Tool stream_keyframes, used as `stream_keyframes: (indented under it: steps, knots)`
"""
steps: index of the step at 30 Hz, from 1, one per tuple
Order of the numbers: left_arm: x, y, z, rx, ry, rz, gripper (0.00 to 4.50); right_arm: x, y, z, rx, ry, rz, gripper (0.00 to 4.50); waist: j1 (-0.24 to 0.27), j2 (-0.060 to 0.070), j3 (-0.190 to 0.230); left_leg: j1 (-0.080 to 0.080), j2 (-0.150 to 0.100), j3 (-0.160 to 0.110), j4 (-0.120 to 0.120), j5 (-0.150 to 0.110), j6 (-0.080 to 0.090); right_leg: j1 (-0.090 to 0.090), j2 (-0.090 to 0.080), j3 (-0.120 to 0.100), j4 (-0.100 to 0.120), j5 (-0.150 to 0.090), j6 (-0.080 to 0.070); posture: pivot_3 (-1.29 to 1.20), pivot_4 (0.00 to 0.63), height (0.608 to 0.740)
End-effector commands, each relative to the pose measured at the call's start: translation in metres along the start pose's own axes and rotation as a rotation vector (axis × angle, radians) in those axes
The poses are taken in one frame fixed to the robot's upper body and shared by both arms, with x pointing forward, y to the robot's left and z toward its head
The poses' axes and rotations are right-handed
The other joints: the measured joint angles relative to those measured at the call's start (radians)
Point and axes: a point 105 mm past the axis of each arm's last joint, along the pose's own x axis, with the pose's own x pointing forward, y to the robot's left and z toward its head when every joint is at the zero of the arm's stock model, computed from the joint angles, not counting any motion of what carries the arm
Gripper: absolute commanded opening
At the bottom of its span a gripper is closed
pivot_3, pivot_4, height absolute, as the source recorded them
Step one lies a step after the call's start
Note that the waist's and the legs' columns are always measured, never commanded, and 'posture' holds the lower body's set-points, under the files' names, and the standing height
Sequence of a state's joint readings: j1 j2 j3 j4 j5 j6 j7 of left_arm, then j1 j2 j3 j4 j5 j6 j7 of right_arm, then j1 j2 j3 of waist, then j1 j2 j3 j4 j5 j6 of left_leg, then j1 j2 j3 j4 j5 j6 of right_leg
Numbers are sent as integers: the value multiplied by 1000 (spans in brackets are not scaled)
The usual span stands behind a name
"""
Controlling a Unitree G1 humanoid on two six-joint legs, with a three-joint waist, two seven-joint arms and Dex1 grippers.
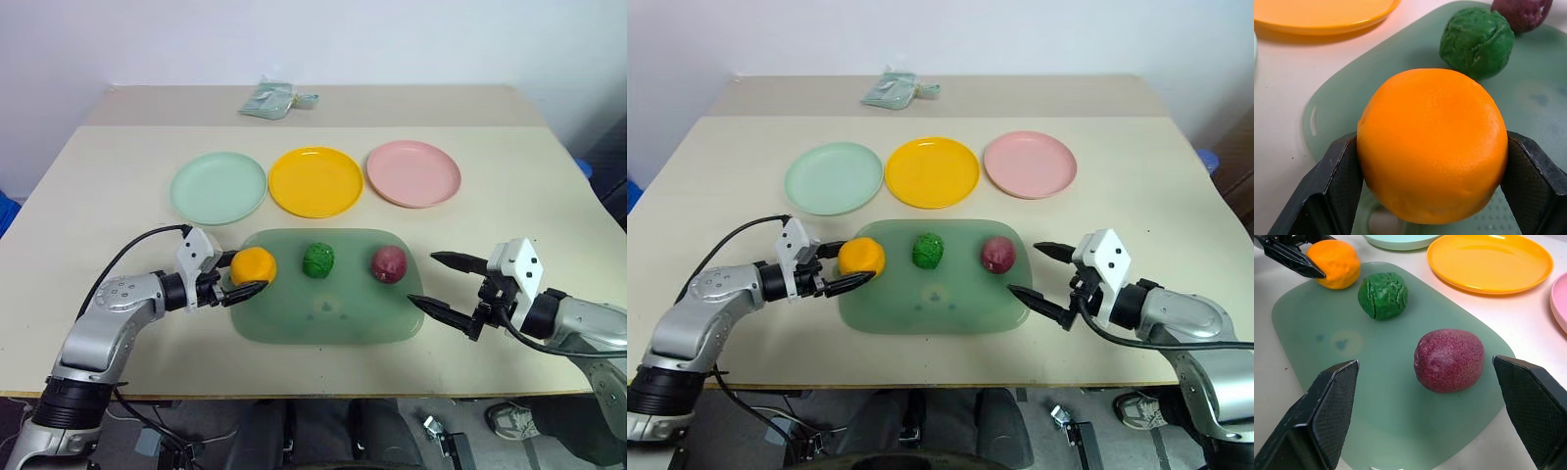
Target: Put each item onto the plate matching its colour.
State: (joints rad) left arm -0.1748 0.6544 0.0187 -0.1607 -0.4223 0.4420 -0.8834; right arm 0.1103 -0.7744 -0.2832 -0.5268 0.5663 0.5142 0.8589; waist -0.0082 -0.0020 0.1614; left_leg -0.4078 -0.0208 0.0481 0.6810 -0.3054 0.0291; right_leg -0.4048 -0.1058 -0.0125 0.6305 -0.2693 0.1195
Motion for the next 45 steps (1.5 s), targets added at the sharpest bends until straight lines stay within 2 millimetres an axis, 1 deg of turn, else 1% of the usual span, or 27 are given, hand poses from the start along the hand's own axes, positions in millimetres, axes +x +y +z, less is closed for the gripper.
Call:
stream_keyframes:
  steps: [1,2,3,4,6,7,9,11,12,15,17,18,21,23,24,25,26,28,30,31,32,34,37,41,44,45]
  knots:
    - [2,29,35,26,-151,149,3315,-2,-3,6,-37,-24,-19,4500,2,0,0,0,0,0,0,0,0,0,0,0,0,0,0,0,150,740]
    - [6,39,44,15,-188,202,3315,-1,-4,6,-39,-25,-24,4500,12,0,0,0,0,0,1,0,0,0,0,0,0,0,0,0,150,740]
    - [17,54,54,7,-215,276,3315,0,-6,7,-41,-33,-29,4500,18,-2,1,0,0,0,2,0,0,1,0,0,1,0,0,0,150,740]
    - [26,62,61,3,-226,321,3315,1,-7,8,-42,-38,-31,4500,24,-3,1,-1,0,0,3,0,0,0,1,0,1,0,0,0,150,740]
    - [56,78,77,2,-218,397,3315,7,-9,11,-53,-57,-37,4500,32,-4,1,-1,-1,-2,5,0,0,2,2,-1,1,1,2,0,150,740]
    - [65,82,81,2,-212,413,3315,8,-10,12,-57,-62,-39,4500,36,-5,1,-1,-2,-1,5,0,1,2,2,-1,1,1,2,0,150,740]
    - [92,82,92,6,-187,390,3315,12,-11,14,-64,-73,-46,4500,44,-5,1,-1,-3,-1,5,0,1,2,4,-2,0,1,3,0,150,740]
    - [111,81,100,26,-175,365,3315,14,-12,15,-70,-79,-52,4500,46,-5,1,-1,-3,1,5,0,2,1,5,-2,0,1,3,0,150,740]
    - [124,79,104,35,-157,346,3315,15,-12,15,-74,-84,-57,4500,46,-5,1,-1,-3,1,5,0,2,1,5,-3,0,1,3,0,150,740]
    - [149,71,109,52,-128,285,3315,15,-12,18,-83,-97,-79,4500,46,-6,1,-2,-4,2,5,0,3,1,6,-3,0,1,3,0,150,740]
    - [156,66,113,49,-134,243,4330,13,-11,19,-86,-104,-97,4500,45,-7,2,-2,-3,2,5,0,3,1,6,-3,0,1,4,0,150,740]
    - [158,65,114,52,-137,231,4485,13,-11,19,-85,-105,-103,4500,44,-7,2,-2,-3,2,6,0,3,1,6,-3,0,1,4,0,150,740]
    - [151,67,124,50,-186,207,4485,10,-9,16,-78,-104,-121,4500,41,-7,2,-2,-2,3,6,0,3,1,7,-3,0,1,4,0,150,740]
    - [138,70,131,42,-246,192,4485,9,-7,16,-76,-103,-130,4500,37,-7,2,-2,-1,2,6,0,3,0,8,-3,0,1,4,0,150,740]
    - [134,70,133,41,-264,187,4485,8,-7,15,-76,-103,-132,4500,34,-7,2,-2,-1,2,6,0,3,0,8,-3,0,1,4,0,150,740]
    - [126,68,134,52,-288,169,4485,8,-7,15,-76,-103,-136,4500,33,-7,2,-2,-1,2,6,0,2,0,8,-2,1,1,4,0,150,740]
    - [116,62,133,67,-311,127,4485,6,-8,16,-77,-103,-138,4500,28,-6,1,-2,-1,2,6,0,2,0,8,-2,1,1,4,0,150,740]
    - [102,49,130,85,-330,59,4485,4,-9,17,-78,-102,-141,4500,20,-6,1,-2,0,2,5,0,2,0,7,-2,1,1,4,0,150,740]
    - [82,13,107,118,-266,-134,4485,2,-8,18,-68,-93,-109,4500,15,-5,1,-2,0,2,5,0,2,0,7,-2,1,1,4,0,150,740]
    - [75,-5,95,141,-227,-220,4485,1,-6,18,-65,-86,-88,4500,12,-5,1,-2,0,2,5,0,2,0,7,-1,1,1,4,0,150,740]
    - [70,-18,87,146,-195,-284,4485,1,-4,18,-64,-79,-68,4500,12,-5,1,-2,0,2,5,0,2,0,7,-1,1,1,4,0,150,740]
    - [70,-34,75,168,-148,-351,4485,2,0,17,-66,-68,-34,4500,23,-5,1,-1,1,1,5,1,1,1,7,0,1,1,3,0,150,740]
    - [79,-45,65,231,-83,-383,4485,2,0,16,-69,-64,-24,4500,43,-5,1,-1,0,-3,8,0,1,5,6,-1,0,1,3,0,150,740]
    - [94,-50,56,290,-19,-394,4485,4,-2,16,-74,-67,-31,4500,45,-5,1,1,-1,-3,8,0,2,6,4,0,0,1,3,0,150,740]
    - [104,-47,47,316,26,-372,4485,5,-2,17,-79,-73,-39,4500,45,-5,1,0,-1,-3,8,0,2,6,5,-1,0,1,3,0,150,740]
    - [106,-46,47,318,27,-369,4246,5,-1,17,-79,-74,-41,4500,45,-5,1,0,-1,-2,8,0,2,6,5,-1,0,1,3,0,150,740]
